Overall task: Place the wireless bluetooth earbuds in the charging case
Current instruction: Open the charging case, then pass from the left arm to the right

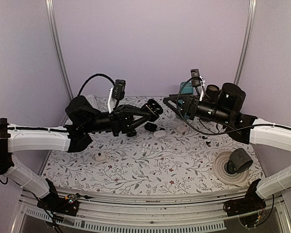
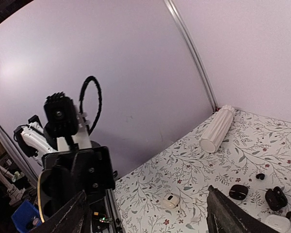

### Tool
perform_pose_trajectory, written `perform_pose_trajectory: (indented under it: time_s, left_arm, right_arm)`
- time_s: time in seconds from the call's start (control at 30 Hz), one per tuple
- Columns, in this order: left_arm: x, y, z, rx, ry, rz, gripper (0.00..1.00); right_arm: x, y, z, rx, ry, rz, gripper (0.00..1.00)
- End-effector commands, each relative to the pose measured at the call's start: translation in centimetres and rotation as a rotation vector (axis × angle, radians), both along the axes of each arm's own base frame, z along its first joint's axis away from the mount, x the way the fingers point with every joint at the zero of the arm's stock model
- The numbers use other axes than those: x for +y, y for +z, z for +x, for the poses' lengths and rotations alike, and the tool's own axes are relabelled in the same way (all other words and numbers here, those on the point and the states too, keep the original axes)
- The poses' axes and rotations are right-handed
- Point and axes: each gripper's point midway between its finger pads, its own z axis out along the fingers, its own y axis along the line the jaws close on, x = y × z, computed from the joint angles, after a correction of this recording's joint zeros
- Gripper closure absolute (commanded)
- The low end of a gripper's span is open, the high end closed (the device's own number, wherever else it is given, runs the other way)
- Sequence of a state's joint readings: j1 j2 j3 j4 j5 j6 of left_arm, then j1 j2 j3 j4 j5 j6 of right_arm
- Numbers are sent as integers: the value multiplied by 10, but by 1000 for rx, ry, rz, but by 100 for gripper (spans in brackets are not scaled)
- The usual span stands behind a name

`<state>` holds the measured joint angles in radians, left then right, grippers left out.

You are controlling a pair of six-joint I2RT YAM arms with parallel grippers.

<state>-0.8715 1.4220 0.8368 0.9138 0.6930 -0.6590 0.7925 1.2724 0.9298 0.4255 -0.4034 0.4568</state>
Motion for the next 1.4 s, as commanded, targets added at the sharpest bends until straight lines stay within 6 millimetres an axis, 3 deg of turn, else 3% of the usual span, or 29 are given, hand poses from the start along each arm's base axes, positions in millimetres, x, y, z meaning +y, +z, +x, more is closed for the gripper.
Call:
perform_pose_trajectory:
  time_s: [0.0,0.13,0.33,0.5,0.63,0.83,1.23,1.37]
  left_arm:
    - [10,24,-15,-60,-63,-89,100]
    - [12,19,-4,-27,-29,-87,100]
    - [17,13,8,19,4,-95,100]
    - [14,9,10,23,-4,-87,100]
    - [12,7,11,28,-15,-83,100]
    - [11,4,10,33,-20,-79,100]
    - [11,-2,14,12,7,-53,100]
    - [12,-8,15,-15,28,-22,69]
  right_arm:
    - [-8,-6,7,43,-23,-10,18]
    - [-5,3,-5,27,43,3,18]
    - [-15,24,-27,-5,101,91,18]
    - [2,33,-47,-30,181,95,22]
    - [22,26,-49,-14,222,69,33]
    - [34,25,-46,14,246,73,49]
    - [35,30,-49,45,270,90,95]
    - [33,30,-47,41,248,54,96]
